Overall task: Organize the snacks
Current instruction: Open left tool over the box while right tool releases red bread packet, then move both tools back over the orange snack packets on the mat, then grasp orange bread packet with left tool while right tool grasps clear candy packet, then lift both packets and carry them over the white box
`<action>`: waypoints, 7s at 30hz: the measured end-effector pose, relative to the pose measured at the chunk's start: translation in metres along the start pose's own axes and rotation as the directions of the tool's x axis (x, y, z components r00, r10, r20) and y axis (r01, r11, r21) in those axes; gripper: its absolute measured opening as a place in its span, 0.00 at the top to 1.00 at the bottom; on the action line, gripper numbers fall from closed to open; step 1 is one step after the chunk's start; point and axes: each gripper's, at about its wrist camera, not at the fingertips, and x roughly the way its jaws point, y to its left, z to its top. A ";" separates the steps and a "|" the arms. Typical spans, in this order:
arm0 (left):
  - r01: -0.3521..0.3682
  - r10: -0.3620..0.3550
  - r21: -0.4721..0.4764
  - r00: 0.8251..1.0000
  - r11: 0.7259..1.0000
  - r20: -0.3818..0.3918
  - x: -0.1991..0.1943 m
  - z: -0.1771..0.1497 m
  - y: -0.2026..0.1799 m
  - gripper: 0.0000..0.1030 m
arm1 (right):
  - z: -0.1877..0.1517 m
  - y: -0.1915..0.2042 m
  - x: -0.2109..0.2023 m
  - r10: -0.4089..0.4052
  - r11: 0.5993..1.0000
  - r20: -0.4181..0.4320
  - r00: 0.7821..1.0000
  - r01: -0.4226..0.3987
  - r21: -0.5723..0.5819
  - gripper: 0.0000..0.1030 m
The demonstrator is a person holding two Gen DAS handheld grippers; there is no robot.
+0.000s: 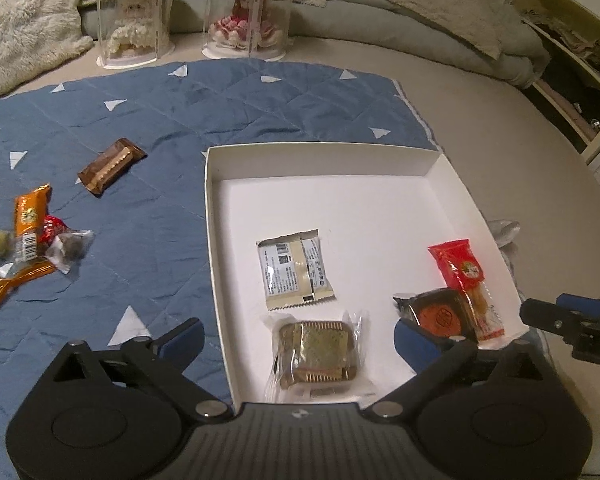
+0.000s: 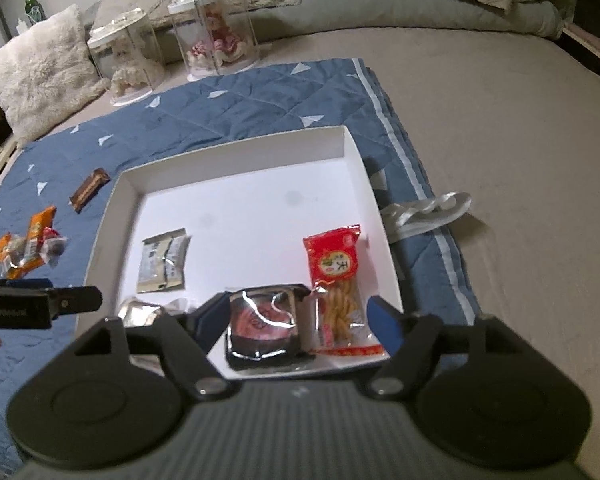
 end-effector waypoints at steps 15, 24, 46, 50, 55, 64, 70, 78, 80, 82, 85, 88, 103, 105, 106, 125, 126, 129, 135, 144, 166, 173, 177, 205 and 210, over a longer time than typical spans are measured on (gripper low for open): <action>-0.013 0.010 0.069 0.999 0.998 0.044 -0.047 -0.011 0.017 0.00 | -0.012 0.017 -0.029 -0.061 0.997 0.054 0.997 0.064 -0.050 0.00; -0.050 0.048 0.023 0.996 0.998 0.077 -0.065 -0.010 0.067 0.00 | -0.003 0.048 -0.025 -0.005 0.998 0.064 0.998 0.008 -0.057 0.00; -0.249 0.267 -0.176 0.960 0.952 0.085 -0.100 -0.003 0.211 0.00 | 0.032 0.194 0.032 0.177 0.959 0.023 0.984 -0.167 -0.229 0.00; -0.297 0.319 -0.227 0.945 0.927 0.066 -0.099 -0.003 0.239 0.00 | 0.033 0.224 0.043 0.221 0.939 0.013 0.975 -0.210 -0.271 0.00; -0.339 0.366 -0.292 0.930 0.894 0.042 -0.092 -0.001 0.272 0.00 | 0.036 0.256 0.062 0.269 0.904 0.005 0.963 -0.251 -0.345 0.00; -0.377 0.424 -0.414 0.905 0.828 0.024 -0.061 0.009 0.302 0.00 | 0.036 0.297 0.110 0.351 0.837 0.005 0.936 -0.312 -0.449 0.00; -0.333 0.382 -0.504 0.924 0.797 -0.008 -0.020 0.025 0.315 0.00 | 0.027 0.308 0.142 0.373 0.755 0.007 0.928 -0.299 -0.583 0.00; -0.408 0.412 -0.432 0.907 0.804 -0.088 0.018 0.031 0.314 0.00 | 0.039 0.317 0.172 0.419 0.647 -0.101 0.902 -0.375 -0.663 0.07; -0.415 0.416 -0.422 0.904 0.806 -0.095 0.022 0.030 0.315 0.00 | 0.042 0.318 0.180 0.460 0.641 -0.126 0.879 -0.426 -0.638 0.12; -0.414 0.413 -0.409 0.906 0.813 -0.095 0.027 0.030 0.316 0.00 | 0.042 0.322 0.189 0.477 0.632 -0.148 0.866 -0.456 -0.626 0.13; -0.448 0.437 -0.374 0.892 0.812 -0.119 0.035 0.030 0.316 0.00 | 0.040 0.334 0.200 0.470 0.617 -0.178 0.864 -0.466 -0.634 0.13; -0.468 0.449 -0.333 0.883 0.819 -0.136 0.040 0.029 0.317 0.00 | 0.037 0.345 0.207 0.468 0.602 -0.185 0.864 -0.465 -0.649 0.24; -0.537 0.489 -0.242 0.840 0.808 -0.235 0.014 0.013 0.324 0.00 | 0.034 0.364 0.199 0.458 0.519 -0.292 0.840 -0.519 -0.679 0.23; -0.523 0.482 -0.250 0.851 0.815 -0.208 0.010 0.014 0.323 0.01 | 0.039 0.359 0.198 0.467 0.547 -0.280 0.839 -0.523 -0.653 0.20; -0.513 0.479 -0.250 0.858 0.821 -0.185 0.008 0.016 0.321 0.04 | 0.042 0.357 0.198 0.468 0.576 -0.265 0.843 -0.518 -0.632 0.15; -0.424 0.403 -0.291 0.906 0.858 -0.132 0.029 0.026 0.314 0.53 | 0.046 0.359 0.235 0.421 0.782 -0.272 0.865 -0.498 -0.374 0.38; -0.426 0.405 -0.295 0.905 0.855 -0.132 0.029 0.026 0.315 0.54 | 0.044 0.359 0.234 0.422 0.778 -0.270 0.865 -0.499 -0.382 0.39; -0.429 0.407 -0.296 0.903 0.853 -0.136 0.029 0.026 0.317 0.58 | 0.043 0.358 0.232 0.420 0.770 -0.264 0.868 -0.495 -0.402 0.47; -0.423 0.400 -0.305 0.906 0.853 -0.140 0.027 0.025 0.319 0.61 | 0.047 0.354 0.230 0.398 0.788 -0.244 0.884 -0.466 -0.403 0.54; -0.404 0.387 -0.315 0.915 0.859 -0.118 0.010 0.025 0.308 0.64 | 0.055 0.342 0.220 0.389 0.820 -0.208 0.897 -0.441 -0.366 0.55; -0.264 0.306 -0.322 0.948 0.909 0.085 -0.065 0.027 0.237 0.64 | 0.064 0.306 0.104 0.310 0.855 -0.027 0.950 -0.291 -0.430 0.55; -0.212 0.253 -0.268 0.959 0.940 0.128 -0.074 0.025 0.203 0.64 | 0.062 0.273 0.059 0.297 0.892 0.042 0.954 -0.262 -0.368 0.55; -0.178 0.219 -0.234 0.962 0.956 0.162 -0.083 0.023 0.178 0.64 | 0.058 0.252 0.038 0.281 0.911 0.077 0.957 -0.241 -0.335 0.55; 0.186 -0.171 -0.126 0.979 0.974 0.115 0.011 0.033 -0.005 0.64 | 0.067 0.032 0.023 0.049 0.998 0.150 0.987 -0.043 -0.041 0.54; 0.254 -0.250 -0.168 0.967 0.952 0.047 0.048 0.025 -0.029 0.63 | 0.069 0.012 0.042 0.005 1.000 0.113 0.994 -0.003 -0.025 0.54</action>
